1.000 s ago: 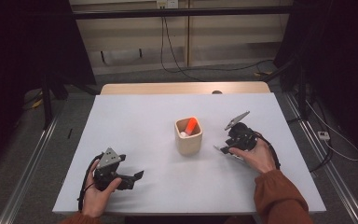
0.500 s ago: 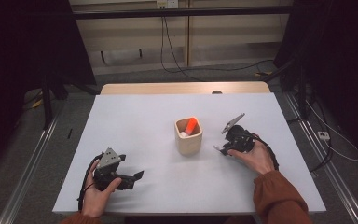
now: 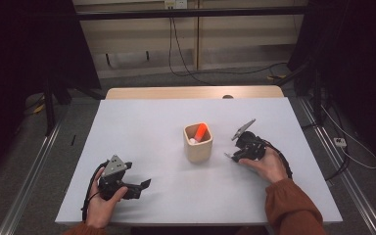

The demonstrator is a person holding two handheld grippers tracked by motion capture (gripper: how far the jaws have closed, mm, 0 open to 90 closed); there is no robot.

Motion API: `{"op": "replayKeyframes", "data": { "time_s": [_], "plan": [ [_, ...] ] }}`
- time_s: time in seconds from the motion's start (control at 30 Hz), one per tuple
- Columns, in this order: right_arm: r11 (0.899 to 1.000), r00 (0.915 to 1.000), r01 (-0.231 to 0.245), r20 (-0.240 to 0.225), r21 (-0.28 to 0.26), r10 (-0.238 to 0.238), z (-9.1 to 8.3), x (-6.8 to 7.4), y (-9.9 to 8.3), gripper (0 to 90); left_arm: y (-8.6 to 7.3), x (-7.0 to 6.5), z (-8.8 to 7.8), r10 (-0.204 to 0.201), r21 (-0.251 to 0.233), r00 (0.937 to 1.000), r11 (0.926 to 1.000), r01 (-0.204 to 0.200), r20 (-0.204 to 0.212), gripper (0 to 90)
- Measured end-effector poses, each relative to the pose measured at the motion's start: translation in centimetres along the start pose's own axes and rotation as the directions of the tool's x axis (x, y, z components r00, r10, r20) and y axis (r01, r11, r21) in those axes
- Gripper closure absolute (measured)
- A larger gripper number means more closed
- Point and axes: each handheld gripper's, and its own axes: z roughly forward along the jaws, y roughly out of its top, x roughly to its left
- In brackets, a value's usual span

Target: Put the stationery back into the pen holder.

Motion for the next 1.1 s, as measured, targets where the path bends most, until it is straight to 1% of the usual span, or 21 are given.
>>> {"op": "replayKeyframes", "data": {
  "time_s": [0.1, 0.13, 0.2, 0.23, 0.37, 0.5, 0.53, 0.6, 0.87, 0.93, 1.0, 1.07, 1.1],
  "plan": [
    [1.0, 1.0, -0.001, 0.002, -0.005, 0.001, 0.0, 0.0, -0.1, 80.3, 0.0, 0.0, 0.0, 0.009, 0.005, 1.0, 1.0, -0.009, -0.003, 7.0],
    [1.0, 0.9999, 0.01, 0.005, -0.009, -0.01, 0.0, 0.1, -0.1, 80.5, 0.0, 0.0, 0.0, 0.009, 0.005, 1.0, 1.0, -0.009, -0.003, 7.0],
    [1.0, 1.0, 0.008, 0.005, -0.004, -0.008, 0.0, 0.1, -0.1, 80.8, 0.0, 0.0, 0.0, 0.01, 0.007, 0.9999, 0.9999, -0.01, -0.003, 7.0],
    [1.0, 0.9997, 0.023, 0.008, -0.007, -0.023, 0.0, 0.1, 0.0, 80.9, 0.0, 0.0, 0.0, 0.007, 0.003, 1.0, 1.0, -0.007, -0.003, 7.0],
    [1.0, 0.9996, 0.025, 0.012, 0.002, -0.025, 0.0, 0.2, 0.0, 81.3, 0.0, 0.0, 0.0, 0.001, 0.001, 1.0, 1.0, -0.001, -0.006, 7.0],
    [1.0, 0.9999, 0.013, -0.001, -0.01, -0.013, 0.0, 0.0, -0.1, 81.5, 0.0, 0.1, -0.1, 0.004, 0.002, 1.0, 1.0, -0.004, -0.008, 7.0],
    [1.0, 0.9999, 0.003, -0.01, -0.01, -0.003, 0.0, 0.0, -0.1, 81.5, 0.0, 0.1, -0.1, 0.003, 0.002, 1.0, 1.0, -0.003, -0.008, 7.0],
    [1.0, 0.9999, -0.011, -0.009, -0.015, 0.011, 0.0, 0.0, -0.1, 81.5, 0.0, 0.1, -0.1, 0.0, 0.0, 1.0, 1.0, 0.0, -0.006, 7.0],
    [1.0, 0.9998, -0.02, -0.008, -0.024, 0.019, -0.2, -0.2, -0.3, 81.6, 0.0, 0.1, -0.1, 0.001, 0.0, 1.0, 1.0, -0.001, -0.006, 7.0],
    [0.999, 0.9996, -0.026, -0.006, -0.037, 0.026, -0.4, -0.2, -0.4, 81.6, 0.0, 0.1, -0.1, 0.004, 0.001, 1.0, 1.0, -0.004, -0.007, 7.0],
    [0.999, 0.9998, -0.017, -0.011, -0.048, 0.016, -0.8, -0.3, -0.5, 81.5, 0.0, 0.1, -0.1, 0.002, 0.001, 1.0, 1.0, -0.002, -0.006, 7.0],
    [0.998, 0.9998, -0.017, -0.013, -0.054, 0.016, -0.9, -0.4, -0.5, 81.6, 0.0, 0.1, -0.1, 0.003, 0.001, 1.0, 1.0, -0.003, -0.005, 7.0],
    [0.998, 0.9996, -0.028, -0.01, -0.061, 0.027, -1.1, -0.4, -0.5, 81.6, 0.0, 0.1, -0.1, 0.001, 0.001, 1.0, 1.0, -0.001, -0.005, 7.0]
  ]
}}
